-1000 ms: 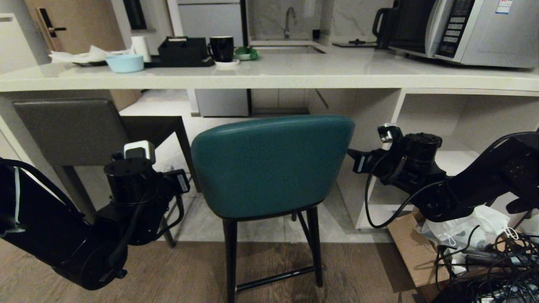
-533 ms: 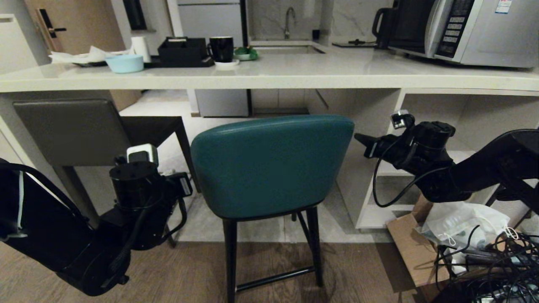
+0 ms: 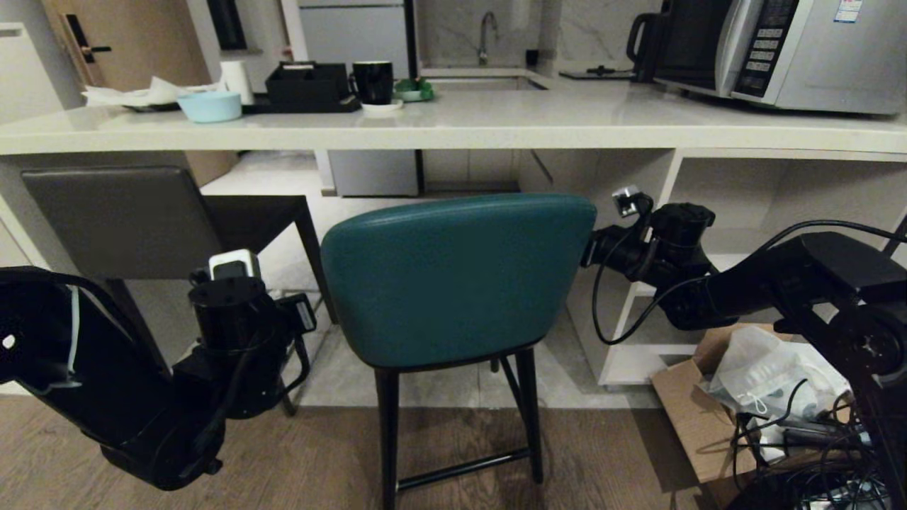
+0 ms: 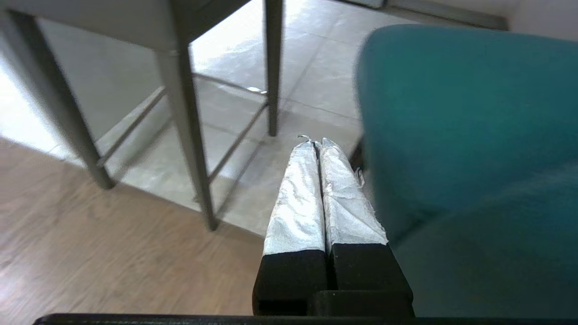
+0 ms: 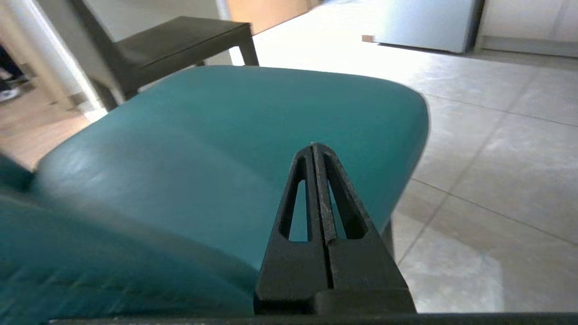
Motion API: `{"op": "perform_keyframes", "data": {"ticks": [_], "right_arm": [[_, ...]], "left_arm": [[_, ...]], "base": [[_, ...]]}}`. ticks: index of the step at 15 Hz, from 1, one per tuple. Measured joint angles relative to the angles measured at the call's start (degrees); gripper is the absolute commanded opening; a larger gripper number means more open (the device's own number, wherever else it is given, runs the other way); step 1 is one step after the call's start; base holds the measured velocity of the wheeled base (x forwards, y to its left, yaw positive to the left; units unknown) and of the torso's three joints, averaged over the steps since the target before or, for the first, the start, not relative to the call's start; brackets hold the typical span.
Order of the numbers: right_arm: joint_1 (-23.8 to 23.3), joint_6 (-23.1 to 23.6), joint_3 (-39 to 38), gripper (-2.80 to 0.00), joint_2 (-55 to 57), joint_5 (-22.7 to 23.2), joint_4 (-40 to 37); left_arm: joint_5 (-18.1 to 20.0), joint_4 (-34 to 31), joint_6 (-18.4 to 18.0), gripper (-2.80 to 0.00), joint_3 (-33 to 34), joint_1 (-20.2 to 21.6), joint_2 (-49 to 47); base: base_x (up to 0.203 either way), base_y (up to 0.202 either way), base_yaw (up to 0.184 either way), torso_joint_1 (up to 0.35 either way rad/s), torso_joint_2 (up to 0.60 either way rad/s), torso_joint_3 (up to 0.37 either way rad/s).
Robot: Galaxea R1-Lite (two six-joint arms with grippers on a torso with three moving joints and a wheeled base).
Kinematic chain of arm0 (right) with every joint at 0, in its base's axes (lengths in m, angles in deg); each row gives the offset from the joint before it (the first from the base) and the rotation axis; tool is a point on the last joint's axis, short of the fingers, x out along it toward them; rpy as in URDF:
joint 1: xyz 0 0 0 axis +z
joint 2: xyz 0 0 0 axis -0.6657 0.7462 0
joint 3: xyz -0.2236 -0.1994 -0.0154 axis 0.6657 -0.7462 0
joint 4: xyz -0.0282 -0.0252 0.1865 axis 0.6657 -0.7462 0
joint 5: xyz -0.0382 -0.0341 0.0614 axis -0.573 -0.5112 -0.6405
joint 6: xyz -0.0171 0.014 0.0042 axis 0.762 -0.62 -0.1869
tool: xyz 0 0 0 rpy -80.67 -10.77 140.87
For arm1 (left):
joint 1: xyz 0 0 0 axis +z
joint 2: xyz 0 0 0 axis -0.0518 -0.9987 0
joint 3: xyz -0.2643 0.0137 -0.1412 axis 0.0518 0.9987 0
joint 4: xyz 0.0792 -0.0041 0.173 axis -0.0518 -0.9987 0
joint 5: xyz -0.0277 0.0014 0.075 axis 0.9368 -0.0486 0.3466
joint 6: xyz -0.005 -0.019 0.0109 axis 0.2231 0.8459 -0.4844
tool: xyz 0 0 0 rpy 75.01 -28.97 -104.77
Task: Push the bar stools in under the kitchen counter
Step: Push the blue chair back under the dining table
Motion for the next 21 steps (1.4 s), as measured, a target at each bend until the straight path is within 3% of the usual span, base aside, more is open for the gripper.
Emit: {"op": "perform_keyframes", "data": {"ticks": [4,10,21], "right_arm": [[0.8,0.0,-6.4,-2.8,-3.0,5.1,2.1],[1.8,-0.1,-20.1,-2.8,-9.4,8.0,9.1],[3.8,-0.3,-30.7,-2.8,-13.9,7.5,15.4]], "left_arm": [[0.5,-0.2,-1.0,-2.8,-3.1,2.3,-2.0],[1.0,-0.4,-3.9,-2.8,-9.6,3.7,-6.0],[2.8,-0.5,-5.5,-2.8,-15.8,3.8,-10.5]], "base": [[0.0,0.0,0.0,0.0,0.0,0.0],[0.0,0.0,0.0,0.0,0.0,0.0],[0.0,0.0,0.0,0.0,0.0,0.0]]}}
